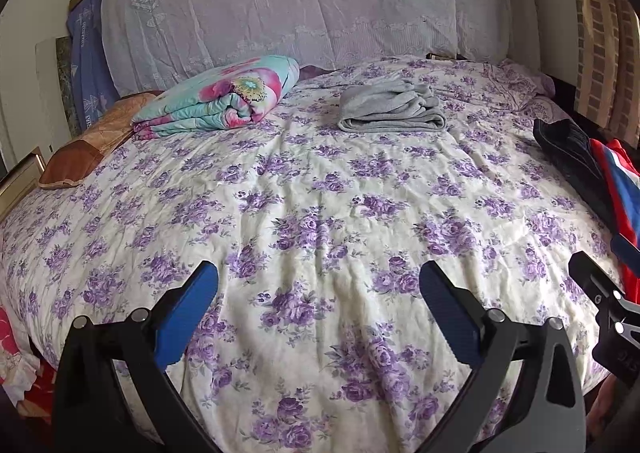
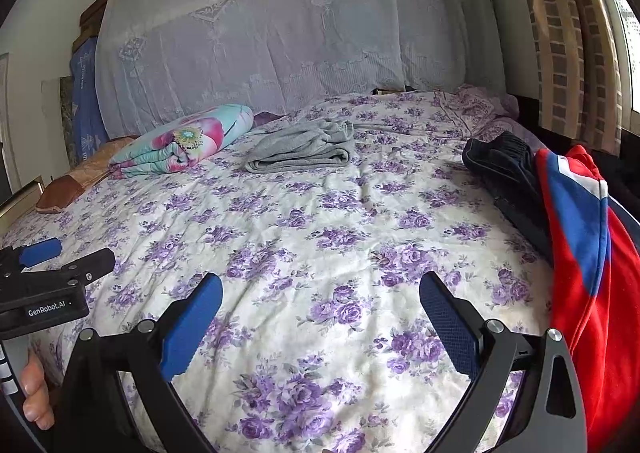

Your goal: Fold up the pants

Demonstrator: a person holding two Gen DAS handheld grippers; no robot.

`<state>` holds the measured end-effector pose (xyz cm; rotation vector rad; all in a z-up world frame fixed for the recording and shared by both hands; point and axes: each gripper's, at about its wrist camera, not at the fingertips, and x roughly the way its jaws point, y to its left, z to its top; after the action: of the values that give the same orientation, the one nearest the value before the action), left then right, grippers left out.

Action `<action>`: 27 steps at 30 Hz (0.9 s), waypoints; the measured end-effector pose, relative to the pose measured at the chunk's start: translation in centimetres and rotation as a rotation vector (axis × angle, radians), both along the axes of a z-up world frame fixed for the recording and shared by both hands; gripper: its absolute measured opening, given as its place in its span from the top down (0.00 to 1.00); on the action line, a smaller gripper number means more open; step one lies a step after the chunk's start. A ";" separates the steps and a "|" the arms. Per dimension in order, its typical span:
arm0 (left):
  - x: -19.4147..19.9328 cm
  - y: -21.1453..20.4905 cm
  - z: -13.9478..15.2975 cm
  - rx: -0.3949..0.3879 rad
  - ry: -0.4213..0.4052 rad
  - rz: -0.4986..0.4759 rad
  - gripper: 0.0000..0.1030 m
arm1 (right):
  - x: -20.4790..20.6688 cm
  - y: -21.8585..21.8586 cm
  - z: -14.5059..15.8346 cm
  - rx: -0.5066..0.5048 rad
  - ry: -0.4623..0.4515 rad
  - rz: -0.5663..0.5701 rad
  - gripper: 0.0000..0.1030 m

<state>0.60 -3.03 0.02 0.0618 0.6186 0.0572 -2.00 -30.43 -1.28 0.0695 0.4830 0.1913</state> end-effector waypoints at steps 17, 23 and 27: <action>0.4 -0.3 -0.8 -0.007 0.025 -0.011 0.05 | 0.5 0.1 -0.7 -0.016 0.018 -0.004 0.04; 0.5 0.3 -0.9 -0.037 0.016 -0.008 0.05 | 0.5 0.2 -0.8 -0.019 0.023 -0.003 0.04; 0.5 0.0 -0.9 -0.024 0.015 -0.018 0.05 | 0.6 0.3 -0.8 -0.019 0.023 -0.002 0.04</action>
<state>1.07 -2.98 -0.84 0.0450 0.6331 0.0317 -1.40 -30.17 -2.09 0.0541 0.5075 0.1838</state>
